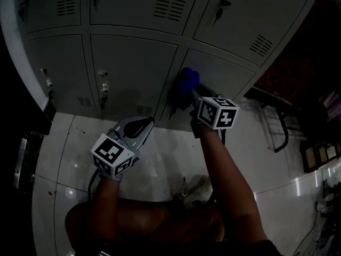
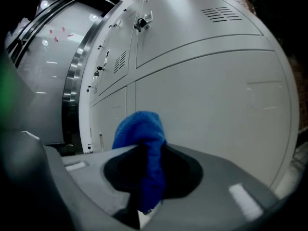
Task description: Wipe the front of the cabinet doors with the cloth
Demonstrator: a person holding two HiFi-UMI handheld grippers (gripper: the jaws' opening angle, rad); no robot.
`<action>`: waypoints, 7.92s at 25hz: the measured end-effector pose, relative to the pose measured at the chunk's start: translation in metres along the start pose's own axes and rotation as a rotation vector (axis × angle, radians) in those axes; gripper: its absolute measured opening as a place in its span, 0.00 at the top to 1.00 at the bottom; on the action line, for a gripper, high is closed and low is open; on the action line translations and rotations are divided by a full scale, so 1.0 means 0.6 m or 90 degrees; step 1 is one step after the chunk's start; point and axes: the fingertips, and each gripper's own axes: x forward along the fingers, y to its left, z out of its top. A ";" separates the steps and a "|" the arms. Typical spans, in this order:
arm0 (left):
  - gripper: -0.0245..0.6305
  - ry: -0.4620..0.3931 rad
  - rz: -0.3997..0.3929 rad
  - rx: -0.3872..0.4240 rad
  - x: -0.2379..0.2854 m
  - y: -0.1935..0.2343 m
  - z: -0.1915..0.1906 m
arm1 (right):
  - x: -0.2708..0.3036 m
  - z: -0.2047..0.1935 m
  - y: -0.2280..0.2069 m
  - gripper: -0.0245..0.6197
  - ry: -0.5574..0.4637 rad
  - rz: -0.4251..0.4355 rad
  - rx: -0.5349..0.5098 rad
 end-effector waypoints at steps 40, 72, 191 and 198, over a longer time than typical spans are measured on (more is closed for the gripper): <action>0.96 0.028 -0.010 0.013 0.006 -0.009 -0.020 | -0.162 -0.066 -0.115 0.84 0.002 -0.072 0.024; 0.96 0.025 -0.008 0.004 0.008 -0.005 -0.016 | -0.077 -0.103 -0.152 0.84 0.030 -0.097 0.041; 0.96 -0.015 0.026 -0.016 0.001 0.027 0.000 | 0.050 -0.361 -0.034 0.84 0.107 -0.087 0.118; 0.96 -0.010 0.028 -0.012 0.000 0.023 -0.003 | 0.003 -0.360 -0.114 0.84 0.098 -0.147 0.108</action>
